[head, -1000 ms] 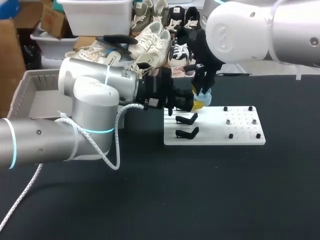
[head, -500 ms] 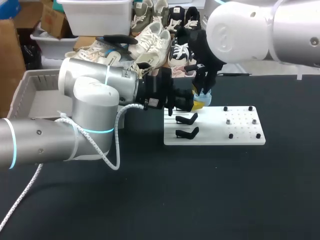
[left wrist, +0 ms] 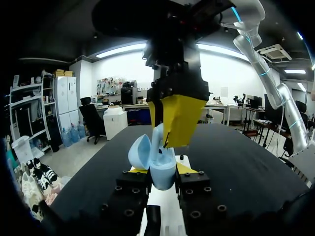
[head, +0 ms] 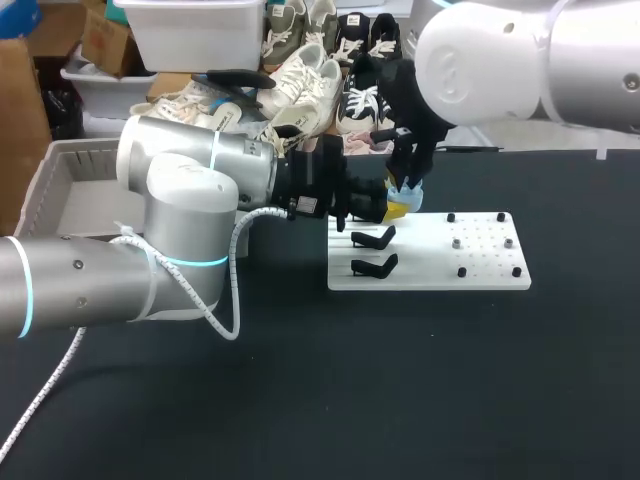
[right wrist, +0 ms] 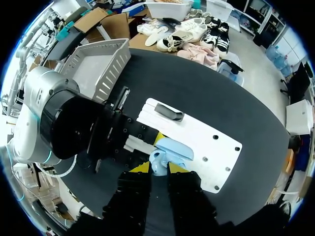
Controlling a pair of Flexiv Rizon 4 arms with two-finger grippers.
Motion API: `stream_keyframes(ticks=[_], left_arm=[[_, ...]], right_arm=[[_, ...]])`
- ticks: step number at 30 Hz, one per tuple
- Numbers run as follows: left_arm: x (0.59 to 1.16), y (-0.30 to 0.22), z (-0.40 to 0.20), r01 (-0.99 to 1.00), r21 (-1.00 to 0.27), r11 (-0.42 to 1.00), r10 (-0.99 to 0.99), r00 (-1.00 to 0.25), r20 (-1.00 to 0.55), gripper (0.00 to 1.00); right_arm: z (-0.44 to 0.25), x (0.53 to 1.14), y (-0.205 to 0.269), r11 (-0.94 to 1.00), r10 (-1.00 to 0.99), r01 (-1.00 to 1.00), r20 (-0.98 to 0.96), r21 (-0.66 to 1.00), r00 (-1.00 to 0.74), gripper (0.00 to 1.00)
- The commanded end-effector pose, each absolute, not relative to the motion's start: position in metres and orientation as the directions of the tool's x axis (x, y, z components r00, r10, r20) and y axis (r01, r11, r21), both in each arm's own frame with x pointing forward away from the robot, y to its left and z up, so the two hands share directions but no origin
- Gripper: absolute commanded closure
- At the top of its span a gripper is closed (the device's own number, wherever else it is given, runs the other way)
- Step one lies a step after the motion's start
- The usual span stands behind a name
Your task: Pick up each earbud case from the left stands, insert the matching earbuds, close the lid, and place the case in the box.
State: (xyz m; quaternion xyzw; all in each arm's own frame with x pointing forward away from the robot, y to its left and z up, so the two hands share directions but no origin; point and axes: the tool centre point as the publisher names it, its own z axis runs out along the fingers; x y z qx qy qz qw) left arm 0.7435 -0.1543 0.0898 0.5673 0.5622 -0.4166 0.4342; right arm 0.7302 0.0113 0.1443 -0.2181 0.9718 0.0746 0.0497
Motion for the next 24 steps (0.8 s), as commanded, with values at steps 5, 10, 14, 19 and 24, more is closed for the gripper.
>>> stream_keyframes(ticks=[5,10,14,19,24], left_arm=[[0.7428,-0.1544,0.0897,1.000,0.026,0.012,0.275,0.021,-0.961,1.00],[0.7428,-0.1544,0.0897,1.000,0.026,0.012,0.275,0.021,-0.961,1.00],[0.7428,-0.1544,0.0897,1.000,0.026,0.012,0.275,0.021,-0.961,1.00],[0.7428,-0.1544,0.0897,1.000,0.026,0.012,0.275,0.021,-0.961,1.00],[0.7428,-0.1544,0.0897,1.000,0.026,0.012,0.275,0.021,-0.961,1.00]], right_arm=[[0.1441,0.7255,0.0116,0.894,-0.416,-0.431,-0.130,0.122,-0.900,1.00],[0.1436,0.7253,0.0127,0.894,-0.417,-0.431,-0.127,0.120,-0.900,1.00],[0.1450,0.7248,0.0137,0.893,-0.421,-0.435,-0.129,0.117,-0.898,1.00],[0.1435,0.7239,0.0153,0.891,-0.428,-0.441,-0.121,0.108,-0.895,1.00],[0.1421,0.7234,0.0164,0.888,-0.435,-0.447,-0.116,0.105,-0.893,1.00]])
